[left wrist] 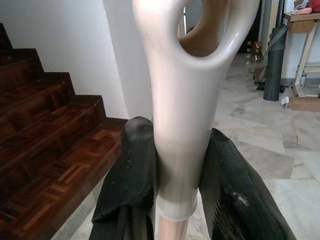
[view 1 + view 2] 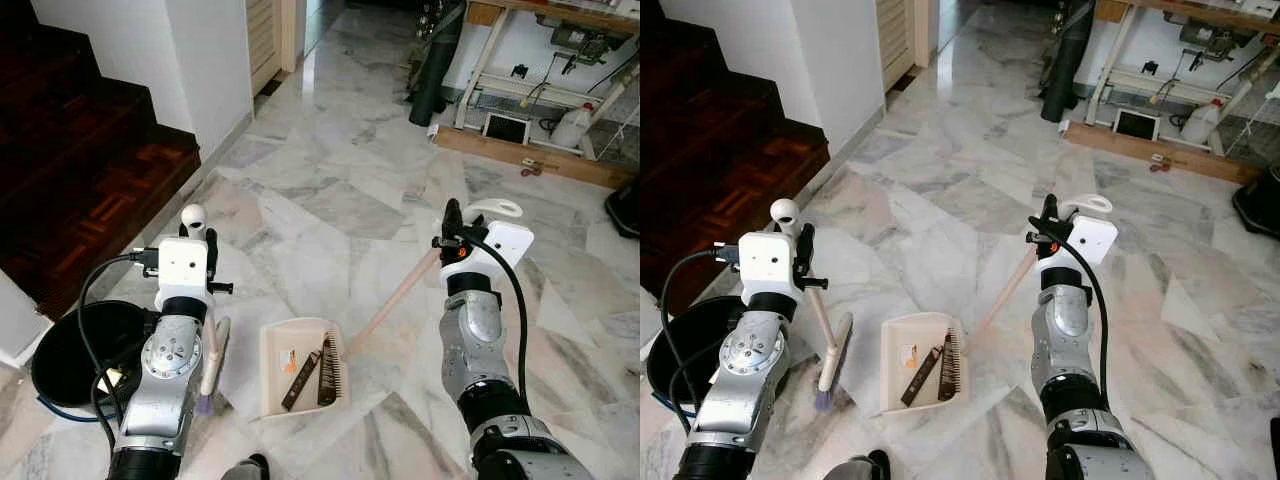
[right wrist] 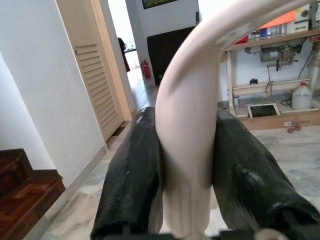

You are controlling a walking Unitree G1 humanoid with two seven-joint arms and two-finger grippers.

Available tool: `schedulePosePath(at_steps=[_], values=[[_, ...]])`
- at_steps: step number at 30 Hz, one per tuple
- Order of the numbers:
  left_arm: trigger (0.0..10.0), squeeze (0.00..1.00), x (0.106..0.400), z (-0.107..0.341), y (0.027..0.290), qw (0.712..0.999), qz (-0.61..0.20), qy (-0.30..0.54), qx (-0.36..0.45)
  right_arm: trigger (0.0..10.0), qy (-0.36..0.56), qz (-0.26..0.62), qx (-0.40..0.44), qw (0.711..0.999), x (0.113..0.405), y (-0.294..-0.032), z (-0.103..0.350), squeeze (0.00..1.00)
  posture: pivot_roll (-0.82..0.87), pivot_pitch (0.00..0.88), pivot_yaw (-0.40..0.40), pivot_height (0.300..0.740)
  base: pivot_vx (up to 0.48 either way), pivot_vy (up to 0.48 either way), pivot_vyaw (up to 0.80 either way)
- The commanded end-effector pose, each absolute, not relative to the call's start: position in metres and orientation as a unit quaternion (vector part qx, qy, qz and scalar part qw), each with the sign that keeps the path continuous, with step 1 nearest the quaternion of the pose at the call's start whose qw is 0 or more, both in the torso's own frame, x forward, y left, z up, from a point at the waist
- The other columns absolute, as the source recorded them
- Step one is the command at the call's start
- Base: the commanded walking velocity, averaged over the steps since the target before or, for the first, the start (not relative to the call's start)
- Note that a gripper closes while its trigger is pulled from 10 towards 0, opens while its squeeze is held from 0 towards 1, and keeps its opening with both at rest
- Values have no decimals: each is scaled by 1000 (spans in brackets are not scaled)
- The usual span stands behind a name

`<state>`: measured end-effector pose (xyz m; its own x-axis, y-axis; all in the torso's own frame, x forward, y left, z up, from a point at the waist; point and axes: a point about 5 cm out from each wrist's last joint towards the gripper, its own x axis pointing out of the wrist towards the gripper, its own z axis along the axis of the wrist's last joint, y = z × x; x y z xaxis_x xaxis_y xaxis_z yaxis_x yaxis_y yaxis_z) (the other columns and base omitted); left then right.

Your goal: Sweep floor

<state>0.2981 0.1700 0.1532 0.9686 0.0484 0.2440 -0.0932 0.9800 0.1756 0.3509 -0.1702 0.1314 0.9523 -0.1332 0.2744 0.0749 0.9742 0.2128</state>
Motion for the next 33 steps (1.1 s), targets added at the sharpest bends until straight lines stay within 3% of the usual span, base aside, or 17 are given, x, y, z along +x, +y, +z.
schedulePosePath(at_steps=[1,24,33], values=[[10000,0,297,161,167,985,27,-140,96,10000,-161,-59,111,979,354,-172,140,0,153,95,-73,740,0,0,0],[10000,0,296,164,168,984,31,-145,98,10000,-159,-58,104,980,353,-171,140,0,154,101,-71,740,0,0,0],[10000,0,296,163,166,985,24,-143,94,10000,-163,-62,103,979,353,-172,141,0,155,101,-70,740,0,0,800]])
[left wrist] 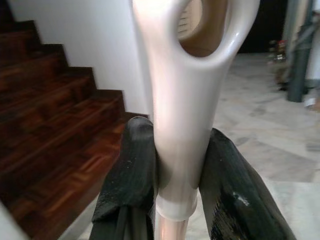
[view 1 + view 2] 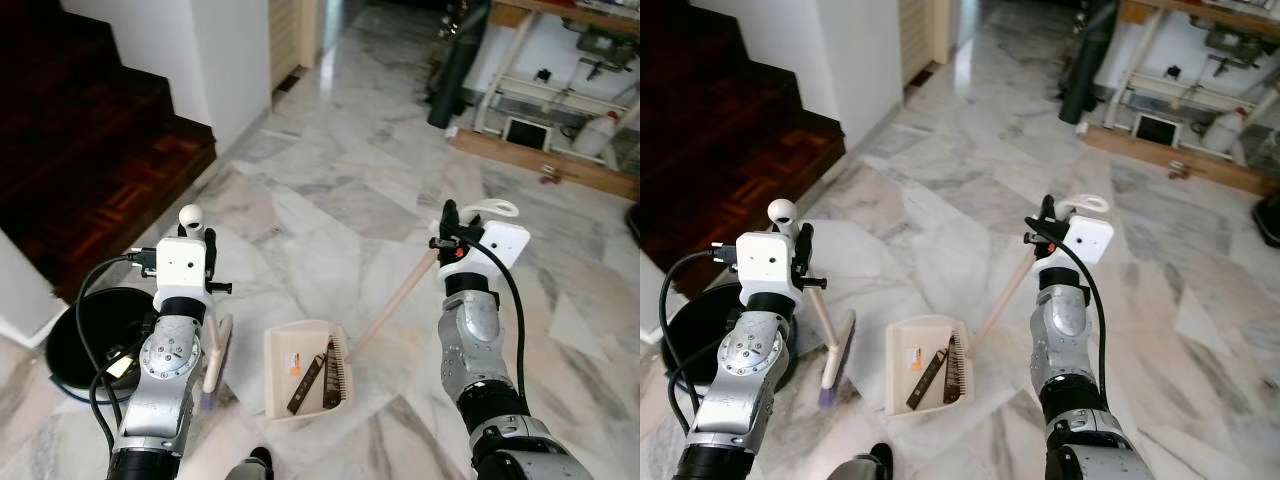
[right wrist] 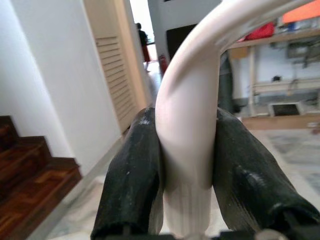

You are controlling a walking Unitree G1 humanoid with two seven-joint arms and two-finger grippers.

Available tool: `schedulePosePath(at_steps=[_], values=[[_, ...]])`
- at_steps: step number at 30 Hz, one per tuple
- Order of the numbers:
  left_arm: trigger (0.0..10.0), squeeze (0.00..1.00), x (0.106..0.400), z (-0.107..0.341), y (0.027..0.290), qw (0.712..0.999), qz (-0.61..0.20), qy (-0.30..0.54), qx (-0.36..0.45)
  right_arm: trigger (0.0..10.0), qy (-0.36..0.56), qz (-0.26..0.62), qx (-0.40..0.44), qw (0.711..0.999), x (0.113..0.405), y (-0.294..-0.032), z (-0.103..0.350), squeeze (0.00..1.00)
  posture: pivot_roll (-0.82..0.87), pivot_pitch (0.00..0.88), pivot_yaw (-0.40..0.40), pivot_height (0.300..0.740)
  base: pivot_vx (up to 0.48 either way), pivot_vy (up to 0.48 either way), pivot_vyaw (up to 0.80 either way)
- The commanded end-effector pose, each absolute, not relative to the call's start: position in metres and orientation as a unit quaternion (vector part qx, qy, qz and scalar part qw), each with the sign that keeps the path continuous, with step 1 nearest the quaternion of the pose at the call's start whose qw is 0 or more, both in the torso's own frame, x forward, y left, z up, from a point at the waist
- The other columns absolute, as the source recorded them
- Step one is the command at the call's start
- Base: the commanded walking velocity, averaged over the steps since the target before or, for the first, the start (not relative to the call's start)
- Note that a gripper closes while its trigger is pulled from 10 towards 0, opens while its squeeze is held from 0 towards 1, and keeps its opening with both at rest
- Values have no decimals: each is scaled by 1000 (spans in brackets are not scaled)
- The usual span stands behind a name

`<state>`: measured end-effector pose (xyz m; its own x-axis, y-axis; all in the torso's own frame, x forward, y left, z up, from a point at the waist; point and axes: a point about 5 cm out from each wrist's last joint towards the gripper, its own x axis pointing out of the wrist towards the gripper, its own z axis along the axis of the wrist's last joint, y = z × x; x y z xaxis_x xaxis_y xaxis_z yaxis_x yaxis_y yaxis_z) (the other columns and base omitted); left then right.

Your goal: Sweep floor

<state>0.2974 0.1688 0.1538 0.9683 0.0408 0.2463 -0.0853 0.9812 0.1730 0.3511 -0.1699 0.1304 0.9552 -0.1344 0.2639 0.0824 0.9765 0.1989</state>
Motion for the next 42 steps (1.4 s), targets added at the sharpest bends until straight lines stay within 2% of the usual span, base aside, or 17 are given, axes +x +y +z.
schedulePosePath(at_steps=[1,9,26,42], values=[[10000,0,296,163,166,985,22,-143,94,10000,-162,-62,103,979,353,-172,141,0,154,101,-70,740,0,0,800],[10000,0,296,162,165,985,21,-142,94,10000,-160,-62,103,980,353,-172,140,0,155,99,-70,740,0,0,800],[10000,0,294,157,153,988,-25,-132,78,10000,-149,-60,106,981,355,-171,138,0,157,92,-70,740,0,0,0],[10000,0,290,155,152,987,-27,-134,79,10000,-144,-62,105,982,355,-173,136,0,159,97,-68,740,0,0,0]])
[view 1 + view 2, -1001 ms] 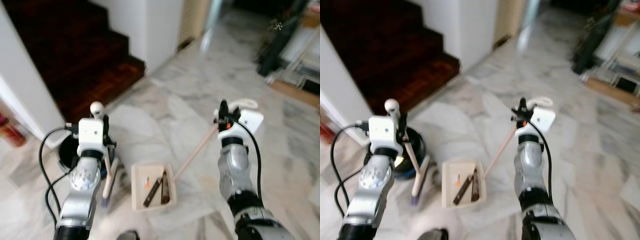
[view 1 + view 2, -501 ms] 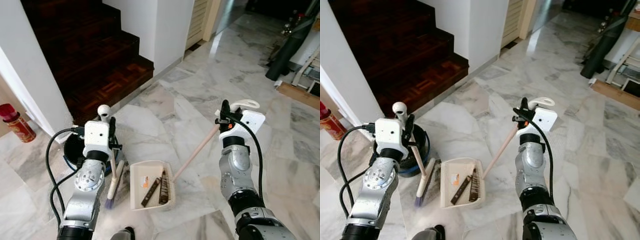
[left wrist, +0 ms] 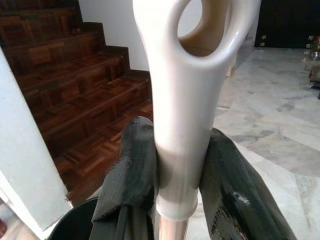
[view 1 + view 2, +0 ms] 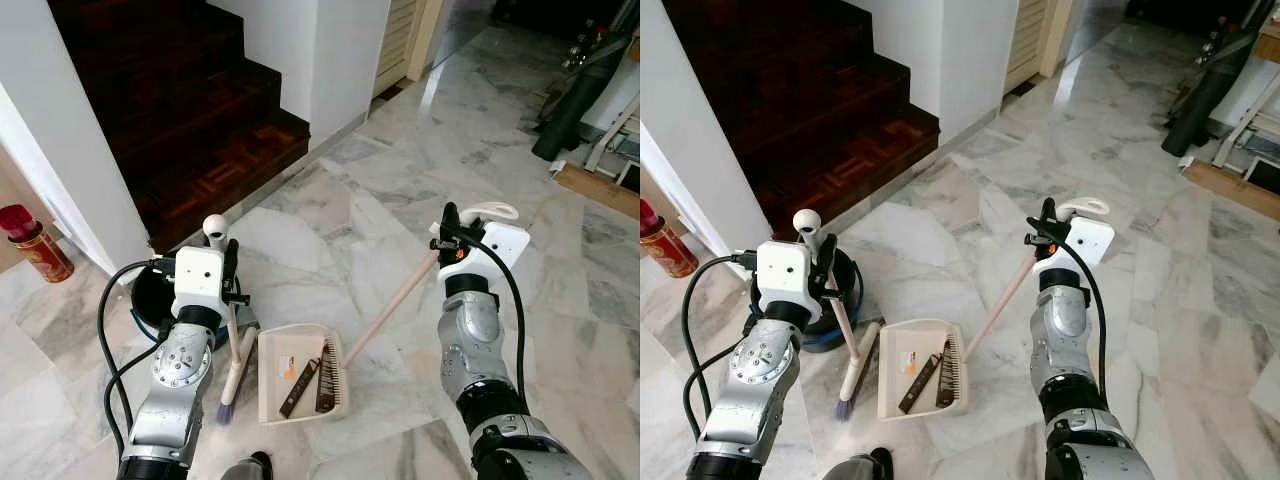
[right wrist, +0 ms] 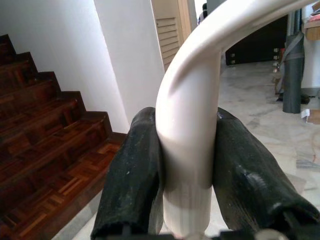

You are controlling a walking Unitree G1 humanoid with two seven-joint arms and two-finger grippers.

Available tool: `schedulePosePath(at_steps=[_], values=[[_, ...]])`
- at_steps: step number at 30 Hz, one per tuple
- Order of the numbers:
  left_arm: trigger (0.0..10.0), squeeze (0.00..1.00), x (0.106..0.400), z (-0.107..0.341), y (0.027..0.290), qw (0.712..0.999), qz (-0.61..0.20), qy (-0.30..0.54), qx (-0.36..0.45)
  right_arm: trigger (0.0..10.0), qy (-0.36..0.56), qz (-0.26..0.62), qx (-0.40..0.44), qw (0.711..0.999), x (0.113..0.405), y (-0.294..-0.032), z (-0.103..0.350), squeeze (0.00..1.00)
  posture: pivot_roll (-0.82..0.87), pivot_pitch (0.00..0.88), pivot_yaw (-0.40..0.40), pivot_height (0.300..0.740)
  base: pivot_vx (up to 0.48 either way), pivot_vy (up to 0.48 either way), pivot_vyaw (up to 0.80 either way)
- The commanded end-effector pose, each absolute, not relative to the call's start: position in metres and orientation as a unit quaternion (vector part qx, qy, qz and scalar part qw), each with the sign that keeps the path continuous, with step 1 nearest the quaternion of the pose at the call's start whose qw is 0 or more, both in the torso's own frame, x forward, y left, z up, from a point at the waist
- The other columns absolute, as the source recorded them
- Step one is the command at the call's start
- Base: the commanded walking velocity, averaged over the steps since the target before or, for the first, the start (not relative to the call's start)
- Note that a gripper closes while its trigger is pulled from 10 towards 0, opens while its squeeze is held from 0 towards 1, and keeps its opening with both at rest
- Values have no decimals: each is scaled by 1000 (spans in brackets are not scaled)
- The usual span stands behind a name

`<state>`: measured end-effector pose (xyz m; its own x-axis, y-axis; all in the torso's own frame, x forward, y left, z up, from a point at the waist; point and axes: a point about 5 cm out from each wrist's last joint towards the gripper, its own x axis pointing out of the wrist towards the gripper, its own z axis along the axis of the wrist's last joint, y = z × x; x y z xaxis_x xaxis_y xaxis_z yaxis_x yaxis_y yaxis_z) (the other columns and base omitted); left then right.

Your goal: Sweep floor

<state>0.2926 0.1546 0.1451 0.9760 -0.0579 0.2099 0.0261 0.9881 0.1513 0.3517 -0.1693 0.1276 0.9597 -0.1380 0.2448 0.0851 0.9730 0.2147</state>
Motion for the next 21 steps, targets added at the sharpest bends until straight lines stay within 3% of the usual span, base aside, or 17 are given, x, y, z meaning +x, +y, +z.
schedulePosePath(at_steps=[1,17,21], values=[[10000,0,290,154,152,987,-26,-133,81,10000,-143,-62,105,982,354,-173,135,0,159,97,-68,740,0,0,0],[10000,0,290,157,153,987,-21,-141,78,10000,-137,-62,105,983,355,-173,134,0,156,96,-71,740,-279,0,0],[10000,0,291,156,155,987,-14,-137,80,10000,-135,-62,105,983,355,-173,134,0,157,97,-73,740,0,0,0]])
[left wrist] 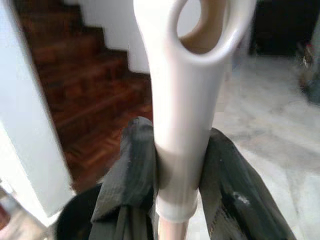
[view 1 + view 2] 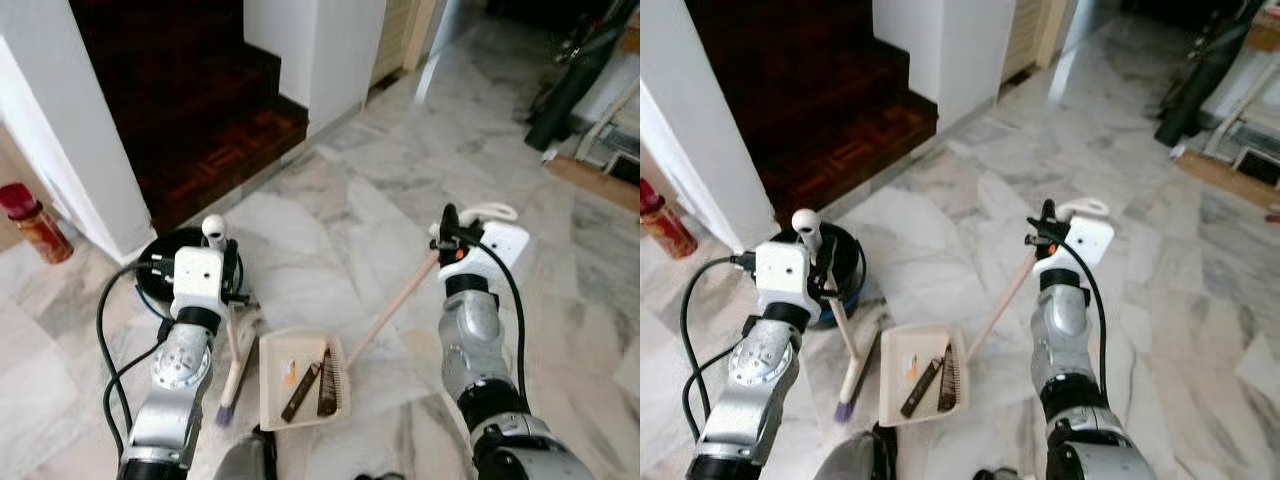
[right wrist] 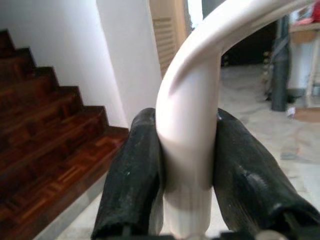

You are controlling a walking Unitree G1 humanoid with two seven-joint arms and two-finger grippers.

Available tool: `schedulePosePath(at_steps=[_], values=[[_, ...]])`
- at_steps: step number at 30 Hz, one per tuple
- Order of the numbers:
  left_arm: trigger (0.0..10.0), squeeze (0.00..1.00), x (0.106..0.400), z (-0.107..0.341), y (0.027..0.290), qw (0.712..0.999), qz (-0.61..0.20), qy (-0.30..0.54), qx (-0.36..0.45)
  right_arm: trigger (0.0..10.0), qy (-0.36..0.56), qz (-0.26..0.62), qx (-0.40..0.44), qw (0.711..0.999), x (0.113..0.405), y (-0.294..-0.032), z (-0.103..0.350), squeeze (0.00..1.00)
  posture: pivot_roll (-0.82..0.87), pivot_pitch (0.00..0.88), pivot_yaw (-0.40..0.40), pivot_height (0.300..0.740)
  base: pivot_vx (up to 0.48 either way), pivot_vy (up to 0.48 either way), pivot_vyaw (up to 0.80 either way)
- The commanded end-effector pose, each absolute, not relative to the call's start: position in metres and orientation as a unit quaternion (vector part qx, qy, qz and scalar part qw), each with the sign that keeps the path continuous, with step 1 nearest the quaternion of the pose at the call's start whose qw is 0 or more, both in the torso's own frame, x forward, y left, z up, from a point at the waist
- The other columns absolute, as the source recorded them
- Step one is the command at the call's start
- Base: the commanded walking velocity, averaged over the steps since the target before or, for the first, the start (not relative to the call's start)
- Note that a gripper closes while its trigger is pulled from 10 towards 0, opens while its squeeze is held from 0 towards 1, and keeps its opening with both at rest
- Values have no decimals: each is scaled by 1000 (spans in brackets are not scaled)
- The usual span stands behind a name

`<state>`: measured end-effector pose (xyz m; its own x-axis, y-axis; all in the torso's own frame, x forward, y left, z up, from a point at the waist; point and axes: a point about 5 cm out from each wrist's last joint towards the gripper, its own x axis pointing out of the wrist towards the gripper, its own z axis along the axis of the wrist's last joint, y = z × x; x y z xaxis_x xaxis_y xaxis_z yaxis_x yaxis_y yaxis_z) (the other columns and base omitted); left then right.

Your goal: Sweep floor

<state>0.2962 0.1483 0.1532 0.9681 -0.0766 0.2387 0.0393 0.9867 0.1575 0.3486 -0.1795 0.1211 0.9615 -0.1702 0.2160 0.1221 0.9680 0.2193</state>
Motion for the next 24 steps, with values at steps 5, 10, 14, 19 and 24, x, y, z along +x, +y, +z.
schedulePosePath(at_steps=[5,10,14,19,24], values=[[10000,0,291,156,157,988,-9,-136,77,10000,-134,-60,105,984,355,-173,134,0,157,97,-74,740,0,0,0],[10000,0,292,156,158,988,-5,-133,73,10000,-133,-59,106,984,355,-172,134,0,157,98,-74,740,0,147,0],[10000,0,291,156,159,988,-3,-133,74,10000,-131,-59,106,984,355,-172,133,0,157,99,-73,740,0,480,0],[10000,0,292,156,161,988,1,-132,77,10000,-130,-61,111,983,355,-172,132,0,157,99,-74,740,0,480,0],[10000,0,292,157,161,988,2,-131,79,10000,-128,-61,114,983,355,-172,132,0,159,99,-73,740,0,480,0]])
